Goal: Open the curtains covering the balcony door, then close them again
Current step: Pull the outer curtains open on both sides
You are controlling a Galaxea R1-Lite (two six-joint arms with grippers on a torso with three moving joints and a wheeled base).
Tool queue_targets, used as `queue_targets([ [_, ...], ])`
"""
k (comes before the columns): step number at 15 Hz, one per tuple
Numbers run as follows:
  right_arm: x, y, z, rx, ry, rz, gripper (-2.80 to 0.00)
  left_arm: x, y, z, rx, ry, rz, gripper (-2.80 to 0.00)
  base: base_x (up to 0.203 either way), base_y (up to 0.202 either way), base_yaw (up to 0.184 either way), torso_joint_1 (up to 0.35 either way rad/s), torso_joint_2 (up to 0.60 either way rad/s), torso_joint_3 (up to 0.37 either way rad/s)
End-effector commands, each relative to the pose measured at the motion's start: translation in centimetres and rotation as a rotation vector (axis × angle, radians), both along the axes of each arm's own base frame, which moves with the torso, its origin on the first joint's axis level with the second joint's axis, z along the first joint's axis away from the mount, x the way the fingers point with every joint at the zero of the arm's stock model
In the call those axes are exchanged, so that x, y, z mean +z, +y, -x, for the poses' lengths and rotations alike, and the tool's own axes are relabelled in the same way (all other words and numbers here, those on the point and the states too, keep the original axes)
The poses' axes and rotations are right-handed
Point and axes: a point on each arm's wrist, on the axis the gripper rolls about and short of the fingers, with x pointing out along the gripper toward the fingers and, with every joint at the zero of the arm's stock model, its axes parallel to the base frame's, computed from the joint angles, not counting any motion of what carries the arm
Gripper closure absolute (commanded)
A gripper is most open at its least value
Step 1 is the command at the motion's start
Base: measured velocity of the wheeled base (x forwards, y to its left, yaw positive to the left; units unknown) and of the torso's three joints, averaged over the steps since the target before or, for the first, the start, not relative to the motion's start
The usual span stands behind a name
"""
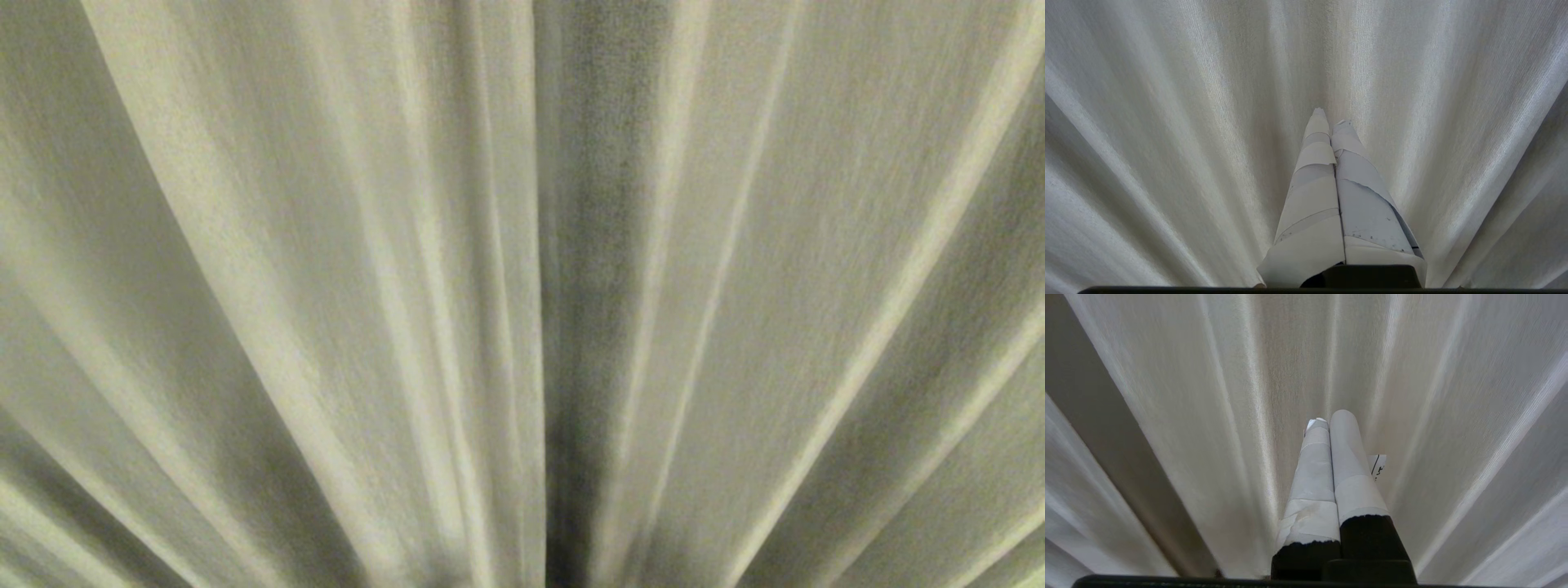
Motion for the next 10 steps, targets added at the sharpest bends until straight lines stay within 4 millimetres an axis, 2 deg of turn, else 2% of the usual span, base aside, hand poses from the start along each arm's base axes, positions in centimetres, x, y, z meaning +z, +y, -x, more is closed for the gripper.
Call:
queue_targets([
  [1, 0.0, 0.1, 0.0, 0.036, -0.005, 0.073, 0.0, 0.0, 0.0, 0.0, 0.001, -0.003, -0.001, 0.0, 0.0, 0.0, 0.0, 0.0, 0.0, 0.0],
  [3, 0.8, 0.1, 0.1, 0.064, -0.019, 0.093, 0.0, 0.0, 0.0, 0.0, 0.0, -0.003, 0.001, 0.0, 0.0, 0.0, 0.0, 0.0, 0.0, 0.0],
  [6, 4.8, 0.6, -0.2, 0.295, -0.065, 0.075, 0.0, 0.0, 0.0, 0.0, 0.001, -0.003, 0.0, 0.0, 0.0, 0.0, 0.0, 0.0, 0.0, 0.0],
  [8, 8.0, 0.7, -1.7, 0.371, -0.052, 0.059, 0.0, 0.0, 0.0, 0.0, 0.0, -0.003, -0.001, 0.0, 0.0, 0.0, 0.0, 0.0, 0.0, 0.0],
  [10, 12.3, 1.0, -4.4, 0.436, -0.055, 0.033, 0.0, 0.0, 0.0, 0.0, 0.001, -0.003, 0.0, 0.0, 0.0, 0.0, 0.0, 0.0, 0.0, 0.0],
])
